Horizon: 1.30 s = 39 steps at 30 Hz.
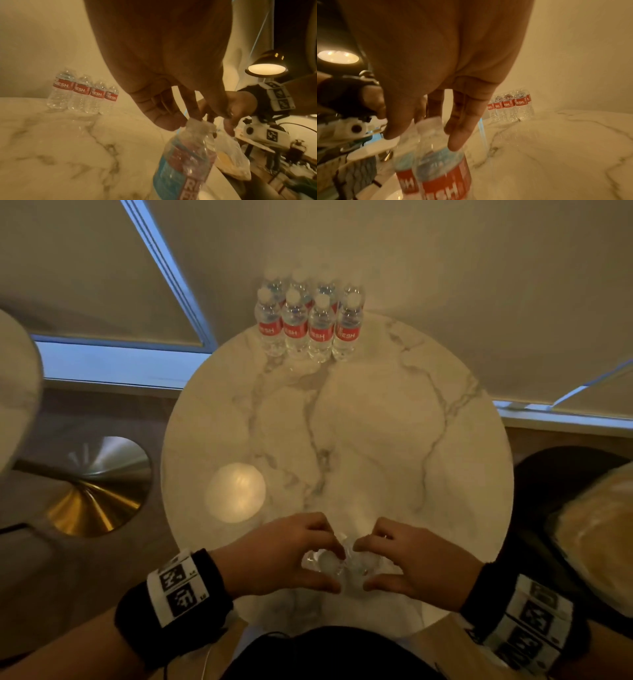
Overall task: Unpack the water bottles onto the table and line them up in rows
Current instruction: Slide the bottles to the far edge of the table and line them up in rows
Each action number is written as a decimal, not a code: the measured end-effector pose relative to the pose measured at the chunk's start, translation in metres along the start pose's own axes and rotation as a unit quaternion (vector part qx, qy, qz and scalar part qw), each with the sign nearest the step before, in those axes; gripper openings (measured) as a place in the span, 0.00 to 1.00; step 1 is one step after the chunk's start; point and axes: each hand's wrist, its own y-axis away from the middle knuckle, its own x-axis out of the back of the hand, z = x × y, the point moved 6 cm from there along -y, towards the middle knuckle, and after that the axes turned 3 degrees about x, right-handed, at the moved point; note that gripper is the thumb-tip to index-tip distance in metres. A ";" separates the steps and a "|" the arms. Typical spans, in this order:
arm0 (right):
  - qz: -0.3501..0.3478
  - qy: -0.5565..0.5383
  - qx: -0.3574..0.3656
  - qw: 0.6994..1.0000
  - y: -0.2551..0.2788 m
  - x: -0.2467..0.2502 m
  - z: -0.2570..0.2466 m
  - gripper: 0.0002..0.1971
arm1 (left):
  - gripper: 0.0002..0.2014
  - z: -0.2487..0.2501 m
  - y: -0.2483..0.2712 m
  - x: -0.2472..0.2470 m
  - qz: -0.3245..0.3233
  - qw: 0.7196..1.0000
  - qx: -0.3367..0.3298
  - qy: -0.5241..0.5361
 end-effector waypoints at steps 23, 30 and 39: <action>0.251 0.061 -0.220 0.941 -0.189 0.278 0.241 0.17 | 0.18 -0.061 -0.216 0.185 0.110 0.989 0.068 -0.066; 0.271 0.064 -0.199 0.940 -0.246 0.316 0.274 0.17 | 0.18 -0.073 -0.237 0.204 0.135 0.987 0.046 -0.068; 0.310 -0.015 -0.221 0.925 -0.206 0.307 0.265 0.31 | 0.18 -0.076 -0.243 0.204 0.156 0.985 0.024 -0.072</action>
